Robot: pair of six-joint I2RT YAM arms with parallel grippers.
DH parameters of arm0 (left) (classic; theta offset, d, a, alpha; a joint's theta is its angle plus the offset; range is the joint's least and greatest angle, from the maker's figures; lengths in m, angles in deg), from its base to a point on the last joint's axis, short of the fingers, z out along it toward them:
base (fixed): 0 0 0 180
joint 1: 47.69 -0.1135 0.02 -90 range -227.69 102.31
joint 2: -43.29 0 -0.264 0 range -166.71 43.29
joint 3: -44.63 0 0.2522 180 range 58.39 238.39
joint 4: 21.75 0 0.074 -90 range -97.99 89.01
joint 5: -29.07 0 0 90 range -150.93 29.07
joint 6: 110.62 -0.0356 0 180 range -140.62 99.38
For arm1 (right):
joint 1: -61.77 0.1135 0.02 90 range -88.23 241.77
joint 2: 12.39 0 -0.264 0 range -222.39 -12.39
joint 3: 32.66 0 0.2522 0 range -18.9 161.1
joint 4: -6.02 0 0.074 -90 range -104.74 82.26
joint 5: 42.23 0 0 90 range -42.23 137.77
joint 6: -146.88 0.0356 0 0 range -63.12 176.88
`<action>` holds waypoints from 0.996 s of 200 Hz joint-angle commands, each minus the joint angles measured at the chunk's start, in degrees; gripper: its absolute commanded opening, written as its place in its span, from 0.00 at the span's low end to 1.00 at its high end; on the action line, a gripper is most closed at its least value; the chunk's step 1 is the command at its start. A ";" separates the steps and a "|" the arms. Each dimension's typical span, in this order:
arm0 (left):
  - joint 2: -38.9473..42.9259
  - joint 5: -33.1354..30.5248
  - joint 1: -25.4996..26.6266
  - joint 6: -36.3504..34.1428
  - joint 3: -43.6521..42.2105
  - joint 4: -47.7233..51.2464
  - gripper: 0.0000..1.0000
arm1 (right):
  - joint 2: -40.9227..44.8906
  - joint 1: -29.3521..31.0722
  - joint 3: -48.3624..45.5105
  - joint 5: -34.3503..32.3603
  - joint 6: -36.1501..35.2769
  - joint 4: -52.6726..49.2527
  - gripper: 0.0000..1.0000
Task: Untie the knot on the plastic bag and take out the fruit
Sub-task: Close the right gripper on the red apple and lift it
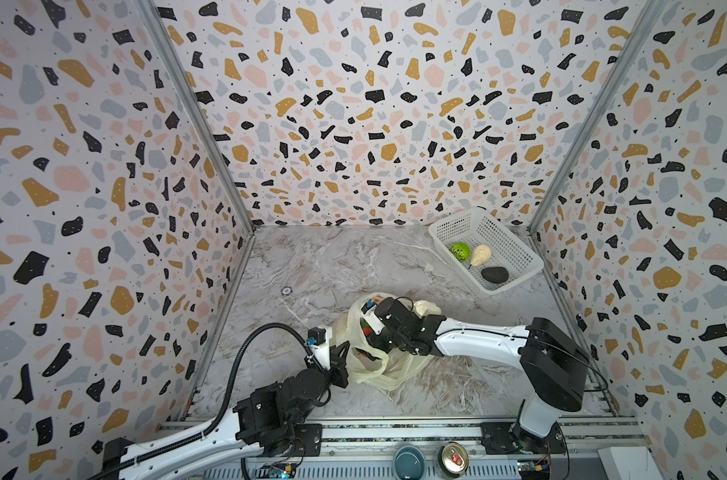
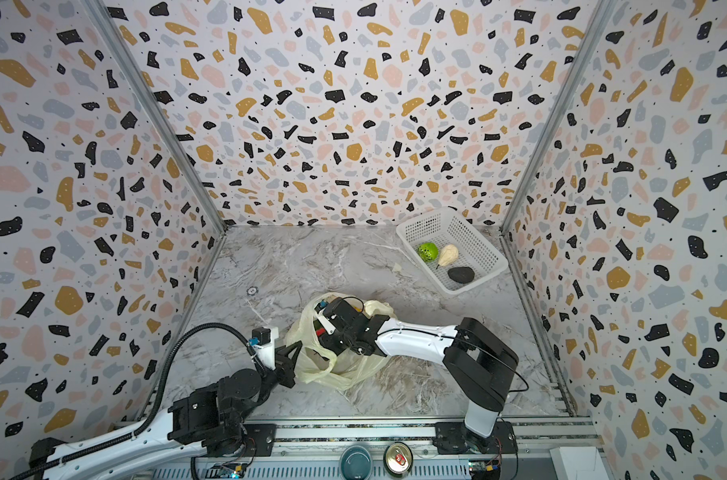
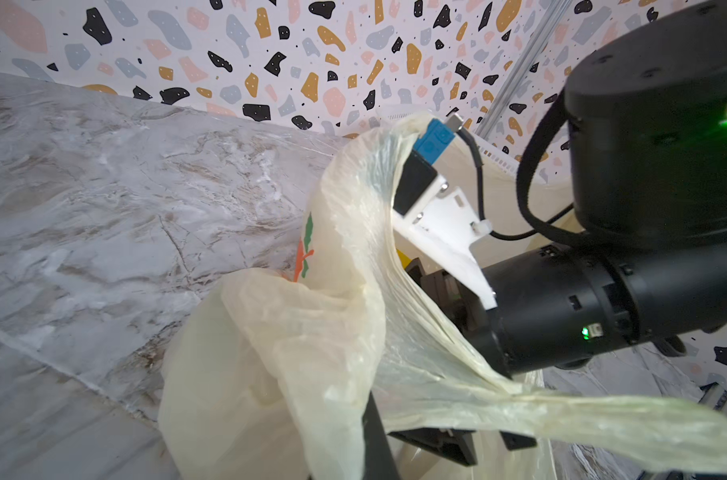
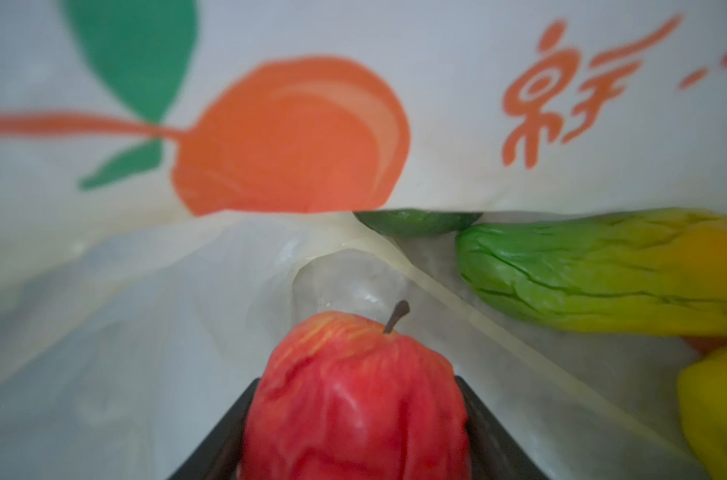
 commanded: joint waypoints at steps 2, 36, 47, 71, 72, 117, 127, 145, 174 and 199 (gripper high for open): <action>-0.19 -1.68 0.25 -0.70 0.20 -2.53 0.00 | 3.33 -0.22 -2.21 -0.74 0.45 -3.52 0.57; 0.29 -2.56 0.26 -1.10 0.58 -2.51 0.00 | 5.24 -0.22 -3.52 -0.24 0.73 -5.54 0.56; 0.49 -2.75 0.26 -1.14 0.63 -2.52 0.00 | 5.61 -0.20 -3.69 0.19 0.78 -6.60 0.56; 0.59 -2.75 0.25 -1.37 0.77 -2.46 0.00 | 7.48 0.03 -4.17 0.55 0.93 -8.17 0.56; 0.55 -2.75 0.25 -1.39 0.77 -2.45 0.00 | 7.62 0.04 -4.16 0.55 0.95 -8.20 0.57; 0.73 -2.79 0.26 -1.40 0.62 -2.60 0.00 | 12.93 -0.20 -3.03 0.05 1.22 -12.09 0.57; 0.73 -2.75 0.26 -1.46 0.59 -2.61 0.00 | 14.30 -0.47 -2.59 0.44 1.35 -12.90 0.57; 0.78 -2.74 0.26 -1.54 0.59 -2.71 0.00 | 16.46 -1.06 -1.33 0.13 1.31 -15.20 0.57; 0.95 -2.83 0.26 -1.82 0.77 -2.46 0.00 | 20.18 -4.01 1.17 1.50 0.95 -18.43 0.57; 1.17 -3.18 0.26 -2.03 0.86 -2.45 0.00 | 23.55 -7.87 4.10 3.78 -0.28 -20.66 0.57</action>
